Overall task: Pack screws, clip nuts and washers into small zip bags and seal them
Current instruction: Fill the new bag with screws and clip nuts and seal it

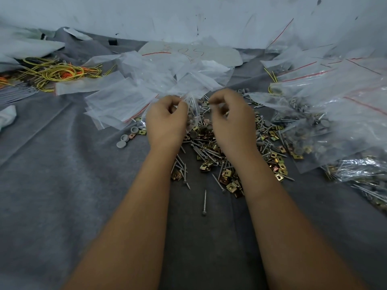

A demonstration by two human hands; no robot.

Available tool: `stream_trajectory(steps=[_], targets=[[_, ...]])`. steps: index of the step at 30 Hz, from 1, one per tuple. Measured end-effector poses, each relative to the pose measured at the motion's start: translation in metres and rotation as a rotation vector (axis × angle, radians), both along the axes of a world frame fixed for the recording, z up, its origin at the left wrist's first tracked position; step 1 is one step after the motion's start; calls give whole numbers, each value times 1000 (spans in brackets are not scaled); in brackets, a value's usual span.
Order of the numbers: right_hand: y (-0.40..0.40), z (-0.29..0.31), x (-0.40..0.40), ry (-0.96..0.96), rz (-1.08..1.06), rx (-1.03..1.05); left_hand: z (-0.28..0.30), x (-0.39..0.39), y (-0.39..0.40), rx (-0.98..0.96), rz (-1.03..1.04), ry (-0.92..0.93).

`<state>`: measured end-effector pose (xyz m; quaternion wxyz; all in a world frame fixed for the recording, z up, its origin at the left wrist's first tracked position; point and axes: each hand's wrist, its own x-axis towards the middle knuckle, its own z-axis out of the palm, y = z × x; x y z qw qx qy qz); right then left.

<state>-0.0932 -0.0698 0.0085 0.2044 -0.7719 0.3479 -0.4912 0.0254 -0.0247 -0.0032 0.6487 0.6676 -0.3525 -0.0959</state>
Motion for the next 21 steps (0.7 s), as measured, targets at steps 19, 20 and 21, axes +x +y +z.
stream_trajectory(steps=[19,20,21], targets=[[-9,-4,-7,521,-135,-50,1,2,-4,-8,-48,147],[-10,-4,-7,453,-133,-59,1,2,-3,-10,-57,138],[-9,-3,-6,367,-122,-49,1,1,-2,-12,-70,115]])
